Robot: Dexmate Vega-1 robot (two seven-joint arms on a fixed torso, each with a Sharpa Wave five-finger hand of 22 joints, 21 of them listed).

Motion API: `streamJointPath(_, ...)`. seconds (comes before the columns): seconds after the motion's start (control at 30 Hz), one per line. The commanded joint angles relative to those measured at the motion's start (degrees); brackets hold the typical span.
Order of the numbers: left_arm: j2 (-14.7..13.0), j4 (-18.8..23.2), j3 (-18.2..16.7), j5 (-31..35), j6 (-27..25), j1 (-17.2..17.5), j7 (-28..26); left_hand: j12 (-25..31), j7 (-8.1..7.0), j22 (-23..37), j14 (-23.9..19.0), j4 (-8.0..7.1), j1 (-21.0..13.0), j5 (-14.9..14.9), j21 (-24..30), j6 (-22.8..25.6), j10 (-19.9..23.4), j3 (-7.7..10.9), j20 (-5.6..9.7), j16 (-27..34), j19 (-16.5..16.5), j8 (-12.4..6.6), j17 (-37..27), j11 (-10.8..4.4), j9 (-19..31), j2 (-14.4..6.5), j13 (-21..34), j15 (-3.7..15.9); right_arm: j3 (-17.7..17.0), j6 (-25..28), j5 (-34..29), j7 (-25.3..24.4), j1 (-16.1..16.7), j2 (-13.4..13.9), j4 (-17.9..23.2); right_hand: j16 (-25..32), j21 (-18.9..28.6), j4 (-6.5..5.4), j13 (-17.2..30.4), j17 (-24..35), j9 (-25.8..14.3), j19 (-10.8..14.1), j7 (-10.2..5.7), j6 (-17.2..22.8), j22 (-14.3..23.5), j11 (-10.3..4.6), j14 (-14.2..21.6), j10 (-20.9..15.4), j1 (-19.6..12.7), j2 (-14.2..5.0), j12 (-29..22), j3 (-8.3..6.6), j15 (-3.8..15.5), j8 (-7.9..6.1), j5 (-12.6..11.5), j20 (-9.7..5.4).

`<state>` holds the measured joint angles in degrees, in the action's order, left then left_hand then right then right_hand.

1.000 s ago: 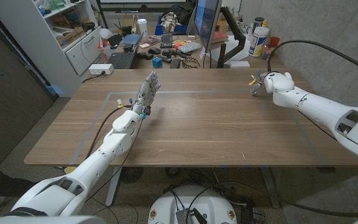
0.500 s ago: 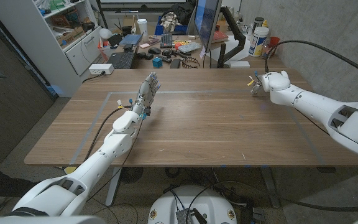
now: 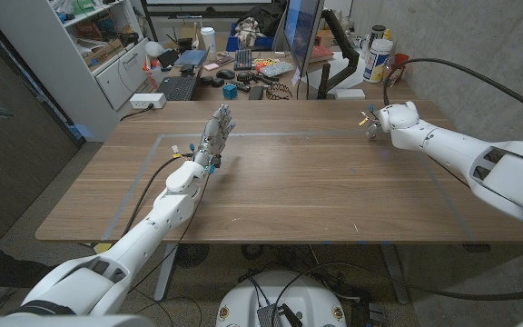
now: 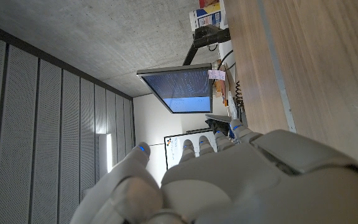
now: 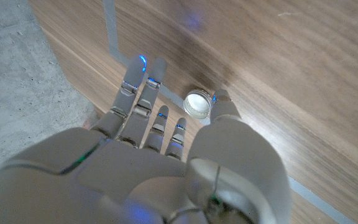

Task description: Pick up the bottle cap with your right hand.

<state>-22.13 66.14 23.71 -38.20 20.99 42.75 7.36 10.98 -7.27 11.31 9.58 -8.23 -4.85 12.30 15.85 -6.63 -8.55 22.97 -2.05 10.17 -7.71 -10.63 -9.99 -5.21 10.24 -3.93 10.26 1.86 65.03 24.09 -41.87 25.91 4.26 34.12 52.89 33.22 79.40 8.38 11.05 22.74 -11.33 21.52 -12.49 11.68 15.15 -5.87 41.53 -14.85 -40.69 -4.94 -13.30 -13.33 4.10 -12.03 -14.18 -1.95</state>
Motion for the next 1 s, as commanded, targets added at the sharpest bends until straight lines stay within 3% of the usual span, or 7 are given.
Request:
streamJointPath(0.03,0.6,-1.8,-0.1,-0.3,0.4,-0.8,0.5,0.3,-0.27,0.3,1.7,-0.10,0.4,0.3,-0.1,0.5,0.1,-0.19,-0.04,0.3,-0.4,-0.32,-0.3,-0.01,0.2,0.0,0.1,0.49,2.5,-2.3,1.5,-0.2,-3.0,-3.5,-7.2,-0.4,0.6,0.15,0.3,0.1,-0.3,-0.2,-0.24,0.3,-0.3,-0.37,0.2,-1.4,-0.9,-0.65,-0.4,-0.63,6.94,-0.14,-0.3,-0.34)
streamJointPath(0.3,1.0,-3.3,-0.2,-0.5,1.0,-1.5,1.3,0.4,-0.15,0.3,1.7,-0.16,0.5,0.4,-0.1,0.6,0.2,-0.29,-0.09,0.3,-0.5,-0.34,-0.3,0.07,0.2,0.0,0.1,0.53,4.1,-3.9,2.9,-1.2,-4.8,-5.7,-12.2,-0.3,1.2,1.19,0.3,0.1,-0.4,0.5,-0.22,1.9,-1.0,0.02,1.3,-3.7,-3.1,0.05,-1.0,-1.05,7.50,-0.66,-0.5,-1.31)
streamJointPath(0.57,1.1,-4.2,-0.3,-0.6,1.3,-1.9,2.0,0.4,-0.25,0.3,1.7,-0.26,0.7,0.4,-0.2,0.6,0.2,-0.42,-0.02,0.4,-0.5,-0.34,-0.3,-0.01,0.2,0.0,0.1,0.58,3.1,-4.4,5.2,-3.9,-3.7,-3.4,-9.3,3.6,4.8,1.30,1.6,3.5,-1.7,5.2,-0.19,10.0,-2.5,-0.76,7.2,-12.7,-11.9,0.51,-3.8,-2.02,8.69,-3.50,-0.7,-9.30)
streamJointPath(0.67,1.1,-4.5,-0.2,-0.6,1.3,-2.1,2.4,0.3,-0.27,0.3,1.7,-0.31,0.8,0.4,-0.2,0.6,0.1,-0.47,-0.04,0.4,-0.7,-0.33,-0.3,0.07,0.2,0.0,0.1,0.54,1.8,-4.6,5.4,-7.0,-1.7,-0.3,-3.9,6.6,6.7,0.88,3.2,6.1,-2.8,6.6,-0.10,14.4,-2.7,-0.86,10.7,-19.7,-15.3,0.25,-6.4,-1.76,8.90,-5.45,-0.5,-9.88)
streamJointPath(0.7,1.1,-4.6,-0.3,-0.7,1.2,-2.2,2.4,0.3,-0.22,0.3,1.7,-0.33,0.8,0.4,-0.3,0.7,0.1,-0.49,-0.02,0.4,-0.7,-0.34,-0.3,0.06,0.2,0.0,0.1,0.54,1.5,-4.6,5.3,-7.6,-1.3,0.2,-3.0,8.3,8.0,0.77,4.6,7.9,-3.6,7.1,0.00,17.2,-2.5,-0.53,12.8,-22.7,-17.2,0.22,-7.9,-1.34,8.93,-7.04,-0.2,-9.92)
streamJointPath(0.8,1.2,-4.8,-0.4,-0.9,1.3,-2.3,2.7,0.4,-0.21,0.3,1.8,-0.39,0.9,0.5,-0.3,0.7,0.2,-0.55,0.04,0.3,-0.8,-0.34,-0.3,0.14,0.2,0.0,0.1,0.60,1.0,-4.3,4.8,-8.4,-0.5,1.3,-0.7,9.6,9.4,0.42,6.9,10.3,-4.7,7.7,0.11,18.9,-2.2,-0.15,15.0,-26.8,-18.9,0.77,-11.2,-0.26,8.80,-8.37,0.2,-9.82)
streamJointPath(1.0,0.9,-4.8,-0.9,-1.1,1.9,-2.2,2.8,0.3,-0.23,0.3,1.9,-0.47,1.1,0.5,-0.3,0.6,0.1,-0.66,0.09,0.3,-0.9,-0.30,-0.3,0.06,0.2,0.0,0.1,0.74,0.8,-3.9,3.6,-7.7,0.1,1.6,0.7,12.7,10.1,-1.10,11.2,15.3,-6.5,11.3,0.15,21.2,-2.0,-1.14,17.2,-29.9,-16.6,3.87,-16.1,4.05,8.20,-10.64,0.6,-9.75)
